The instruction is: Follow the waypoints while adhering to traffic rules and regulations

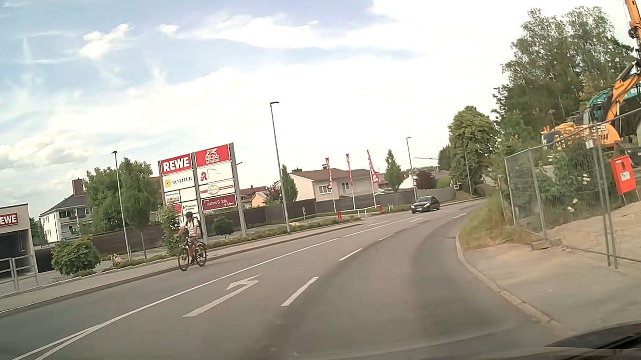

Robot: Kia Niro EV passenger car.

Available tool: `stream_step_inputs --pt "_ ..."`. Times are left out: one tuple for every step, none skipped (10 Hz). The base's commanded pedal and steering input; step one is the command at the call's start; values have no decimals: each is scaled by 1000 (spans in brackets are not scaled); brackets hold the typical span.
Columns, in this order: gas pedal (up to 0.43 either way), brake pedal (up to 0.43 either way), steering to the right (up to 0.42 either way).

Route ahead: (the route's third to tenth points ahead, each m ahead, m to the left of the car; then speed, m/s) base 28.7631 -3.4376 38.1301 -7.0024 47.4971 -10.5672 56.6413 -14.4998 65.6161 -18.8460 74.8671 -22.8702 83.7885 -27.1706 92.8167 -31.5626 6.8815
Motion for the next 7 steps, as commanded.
stream_step_inputs --pt "0 0 41" --pt "0 0 43" --pt "0 0 44" --pt "20 0 45" --pt "28 0 45" --pt "28 0 45" --pt "28 0 45"
